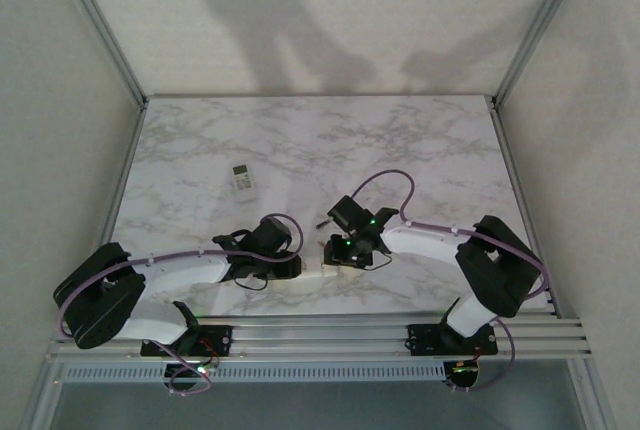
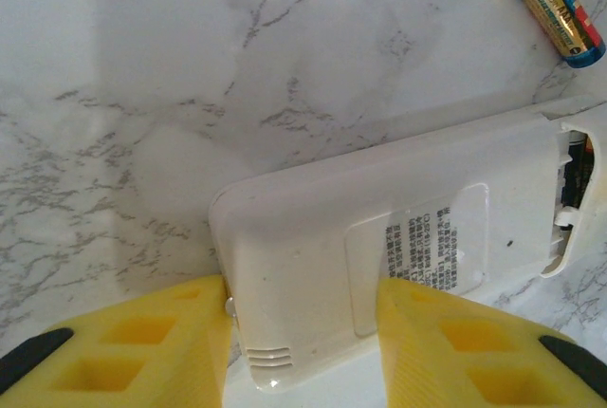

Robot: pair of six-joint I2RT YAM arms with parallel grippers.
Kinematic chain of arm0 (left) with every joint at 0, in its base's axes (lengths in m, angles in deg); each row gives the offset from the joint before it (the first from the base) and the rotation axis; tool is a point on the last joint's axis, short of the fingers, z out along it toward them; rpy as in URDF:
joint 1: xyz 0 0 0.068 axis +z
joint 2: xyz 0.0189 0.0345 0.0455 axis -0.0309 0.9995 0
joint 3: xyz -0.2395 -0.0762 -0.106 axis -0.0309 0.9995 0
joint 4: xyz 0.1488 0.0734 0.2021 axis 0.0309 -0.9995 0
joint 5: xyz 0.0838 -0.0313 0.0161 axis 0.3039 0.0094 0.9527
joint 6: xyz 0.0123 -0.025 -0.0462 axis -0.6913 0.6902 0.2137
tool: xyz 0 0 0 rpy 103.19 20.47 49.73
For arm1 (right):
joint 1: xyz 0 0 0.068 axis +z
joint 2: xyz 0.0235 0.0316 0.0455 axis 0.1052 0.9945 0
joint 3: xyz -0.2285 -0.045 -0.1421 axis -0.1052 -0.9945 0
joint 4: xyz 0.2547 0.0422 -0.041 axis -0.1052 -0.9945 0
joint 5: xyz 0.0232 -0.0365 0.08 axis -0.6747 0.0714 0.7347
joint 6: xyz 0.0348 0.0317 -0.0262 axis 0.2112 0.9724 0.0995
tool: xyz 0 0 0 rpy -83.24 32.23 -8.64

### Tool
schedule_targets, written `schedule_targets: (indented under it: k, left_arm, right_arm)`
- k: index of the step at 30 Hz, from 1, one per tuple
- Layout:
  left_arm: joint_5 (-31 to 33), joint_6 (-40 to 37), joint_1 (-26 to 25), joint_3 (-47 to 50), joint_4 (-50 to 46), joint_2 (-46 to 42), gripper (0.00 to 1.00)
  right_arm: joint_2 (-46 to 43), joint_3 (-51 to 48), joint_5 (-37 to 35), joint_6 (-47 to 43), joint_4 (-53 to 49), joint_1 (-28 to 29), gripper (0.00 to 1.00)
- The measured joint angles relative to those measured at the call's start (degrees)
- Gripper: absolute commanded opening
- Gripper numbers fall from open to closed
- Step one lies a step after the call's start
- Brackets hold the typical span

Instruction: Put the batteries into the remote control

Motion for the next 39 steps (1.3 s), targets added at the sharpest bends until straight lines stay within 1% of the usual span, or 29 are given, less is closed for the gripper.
schedule_targets:
  k: [9, 13, 16, 23, 32, 39]
  left_arm:
    - [0.1, -0.2, -0.1, 0.0, 0.0, 0.0, 0.42]
    - [0.1, -0.4, -0.1, 0.0, 0.0, 0.0, 0.41]
    - [0.1, -0.4, -0.1, 0.0, 0.0, 0.0, 0.41]
    - [0.1, -0.6, -0.1, 0.0, 0.0, 0.0, 0.41]
    - [0.3, -0.6, -0.1, 0.0, 0.0, -0.1, 0.40]
    - [0.4, -0.6, -0.2, 0.0, 0.1, -0.1, 0.40]
  right_arm:
    - [2.0, 2.6, 0.2, -0.5, -2.4, 0.3, 0.39]
    - [2.7, 3.3, 0.3, -0.5, -2.7, 0.5, 0.33]
    - [4.0, 4.6, 0.3, -0.3, -3.6, 0.9, 0.33]
    - [7.0, 8.1, 0.5, 0.6, -7.1, 1.0, 0.32]
    - [11.0, 13.0, 1.1, 1.4, -12.8, 0.6, 0.25]
    - [14.2, 16.9, 3.5, 3.8, -16.6, -0.1, 0.23]
